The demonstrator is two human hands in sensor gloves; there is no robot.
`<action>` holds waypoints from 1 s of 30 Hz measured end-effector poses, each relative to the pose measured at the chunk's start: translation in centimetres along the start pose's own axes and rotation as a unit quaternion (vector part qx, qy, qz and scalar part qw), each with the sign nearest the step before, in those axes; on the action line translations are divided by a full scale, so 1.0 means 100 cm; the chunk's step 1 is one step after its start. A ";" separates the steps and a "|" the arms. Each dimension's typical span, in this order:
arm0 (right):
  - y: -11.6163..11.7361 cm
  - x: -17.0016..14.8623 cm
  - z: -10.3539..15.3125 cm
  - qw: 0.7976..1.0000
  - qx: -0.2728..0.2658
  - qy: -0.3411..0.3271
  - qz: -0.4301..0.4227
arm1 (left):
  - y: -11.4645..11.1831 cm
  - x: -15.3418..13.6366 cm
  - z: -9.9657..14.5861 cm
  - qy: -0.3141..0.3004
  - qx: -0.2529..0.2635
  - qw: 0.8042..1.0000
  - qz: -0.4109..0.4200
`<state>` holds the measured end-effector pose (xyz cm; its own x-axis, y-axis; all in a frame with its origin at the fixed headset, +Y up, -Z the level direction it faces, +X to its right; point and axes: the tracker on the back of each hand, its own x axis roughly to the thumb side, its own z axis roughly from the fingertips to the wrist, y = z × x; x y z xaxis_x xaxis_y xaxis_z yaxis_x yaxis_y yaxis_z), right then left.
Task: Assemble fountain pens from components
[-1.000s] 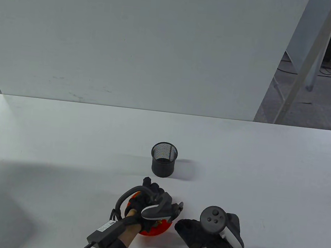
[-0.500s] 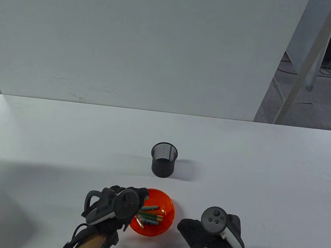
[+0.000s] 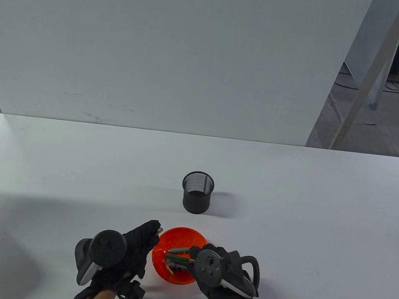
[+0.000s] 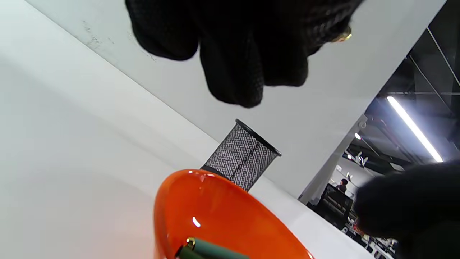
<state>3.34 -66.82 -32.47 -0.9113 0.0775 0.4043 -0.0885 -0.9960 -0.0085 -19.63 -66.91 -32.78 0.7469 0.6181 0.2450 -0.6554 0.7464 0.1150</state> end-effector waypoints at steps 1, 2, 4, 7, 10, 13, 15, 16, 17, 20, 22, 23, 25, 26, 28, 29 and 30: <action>0.003 0.009 -0.011 0.999 0.021 -0.001 0.027 | 0.001 0.000 0.002 -0.002 0.008 1.000 -0.005; 0.008 0.016 -0.022 0.996 0.068 -0.001 0.049 | 0.000 0.000 0.003 -0.005 0.015 1.000 -0.010; 0.016 0.027 -0.033 0.991 0.093 0.005 0.091 | 0.000 0.003 0.005 -0.014 0.022 1.000 -0.014; 0.030 0.041 -0.045 0.983 0.111 -0.016 0.144 | -0.001 0.003 0.007 -0.016 0.033 0.999 -0.016; 0.037 0.043 -0.048 0.981 0.106 -0.014 0.160 | 0.002 -0.003 0.007 0.002 0.056 0.998 -0.006; 0.043 0.043 -0.049 0.983 0.109 -0.014 0.146 | 0.006 -0.009 0.008 0.031 0.084 0.996 0.004; 0.046 0.043 -0.049 0.982 0.108 -0.015 0.156 | 0.006 -0.010 0.008 0.031 0.081 0.996 0.013; 0.048 0.043 -0.049 0.980 0.110 -0.018 0.167 | 0.005 -0.010 0.007 0.031 0.080 0.996 0.015; 0.051 0.044 -0.049 0.977 0.113 -0.024 0.178 | 0.003 -0.010 0.007 0.026 0.077 0.997 0.012; 0.057 0.045 -0.046 0.976 0.114 -0.029 0.185 | 0.001 -0.009 0.007 0.022 0.075 0.997 0.003; 0.057 0.046 -0.047 0.975 0.108 -0.028 0.191 | 0.001 -0.011 0.007 0.027 0.073 0.997 0.005; 0.057 0.046 -0.046 0.975 0.107 -0.027 0.190 | 0.001 -0.012 0.007 0.030 0.073 0.997 0.008; 0.058 0.047 -0.045 0.976 0.098 -0.026 0.194 | 0.001 -0.015 0.006 0.034 0.073 0.997 0.012; 0.058 0.048 -0.045 0.975 0.095 -0.027 0.197 | 0.001 -0.015 0.006 0.035 0.073 0.997 0.014; 0.058 0.048 -0.044 0.974 0.091 -0.028 0.203 | 0.000 -0.015 0.007 0.036 0.070 0.997 0.018; 0.058 0.048 -0.044 0.975 0.089 -0.027 0.200 | -0.001 -0.015 0.007 0.034 0.067 0.997 0.017; 0.058 0.047 -0.044 0.976 0.089 -0.025 0.195 | -0.001 -0.015 0.006 0.033 0.065 0.997 0.014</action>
<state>-3.25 -71.99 -34.59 -0.8404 -0.3080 0.4459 0.3376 -0.9412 -0.0137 -20.74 -68.09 -32.55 0.7314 0.6557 0.1872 -0.6815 0.6933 0.2342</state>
